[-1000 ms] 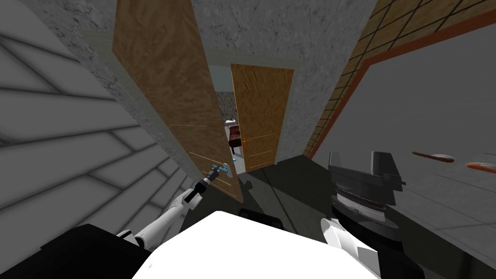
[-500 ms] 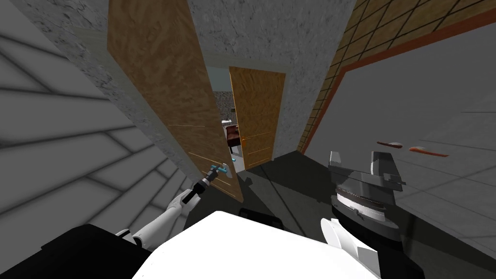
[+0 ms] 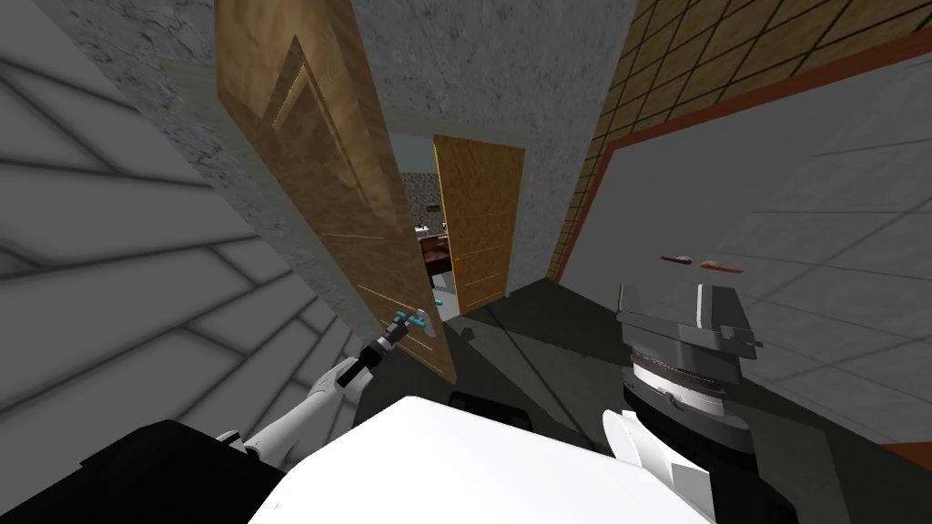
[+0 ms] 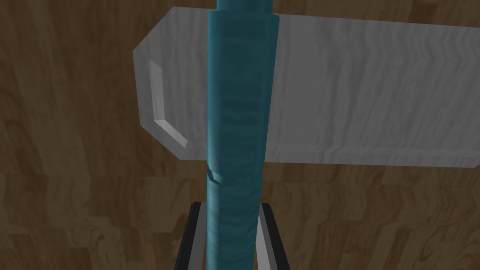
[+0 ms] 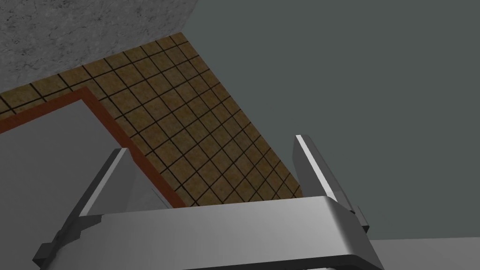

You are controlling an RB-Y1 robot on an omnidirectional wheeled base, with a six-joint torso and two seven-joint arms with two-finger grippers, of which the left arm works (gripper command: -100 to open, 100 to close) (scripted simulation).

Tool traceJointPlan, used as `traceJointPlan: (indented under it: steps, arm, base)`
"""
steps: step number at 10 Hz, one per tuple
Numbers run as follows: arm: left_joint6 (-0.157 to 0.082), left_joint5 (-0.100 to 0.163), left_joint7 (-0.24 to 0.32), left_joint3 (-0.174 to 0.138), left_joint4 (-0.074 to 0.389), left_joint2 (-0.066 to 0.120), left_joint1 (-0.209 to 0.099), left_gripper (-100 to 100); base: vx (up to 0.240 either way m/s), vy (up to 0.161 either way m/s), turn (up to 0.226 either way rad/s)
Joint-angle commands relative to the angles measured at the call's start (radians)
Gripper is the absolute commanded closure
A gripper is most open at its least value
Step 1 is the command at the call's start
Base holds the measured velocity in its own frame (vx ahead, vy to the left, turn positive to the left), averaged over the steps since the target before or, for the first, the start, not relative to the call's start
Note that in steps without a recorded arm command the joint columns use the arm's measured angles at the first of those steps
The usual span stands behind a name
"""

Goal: Pull the door open

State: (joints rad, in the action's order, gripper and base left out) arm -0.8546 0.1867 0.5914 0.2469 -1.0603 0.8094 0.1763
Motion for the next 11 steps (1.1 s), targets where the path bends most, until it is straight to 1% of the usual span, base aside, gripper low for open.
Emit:
traceJointPlan:
  steps: [1, 2, 3, 4, 7, 8, 11]
  arm:
    - [-0.022, -0.005, 0.008, 0.014, 0.005, 0.001, 0.002, 100]
    - [-0.011, -0.002, 0.003, 0.005, 0.005, 0.003, 0.002, 100]
    - [-0.036, -0.004, 0.010, 0.013, 0.018, 0.010, 0.007, 100]
    - [-0.042, -0.004, 0.012, 0.015, 0.021, 0.012, 0.008, 100]
    - [-0.086, -0.006, 0.025, 0.026, 0.040, 0.025, 0.015, 100]
    - [-0.093, -0.006, 0.027, 0.028, 0.043, 0.028, 0.016, 100]
    - [-0.134, -0.008, 0.039, 0.039, 0.062, 0.041, 0.023, 100]
  base:
    - [-0.172, 0.108, -0.108]
    - [-0.078, 0.053, -0.023]
    - [-0.169, 0.060, -0.166]
    - [-0.194, 0.082, -0.179]
    - [-0.195, 0.112, -0.158]
    - [-0.188, 0.092, -0.128]
    - [-0.185, 0.106, -0.144]
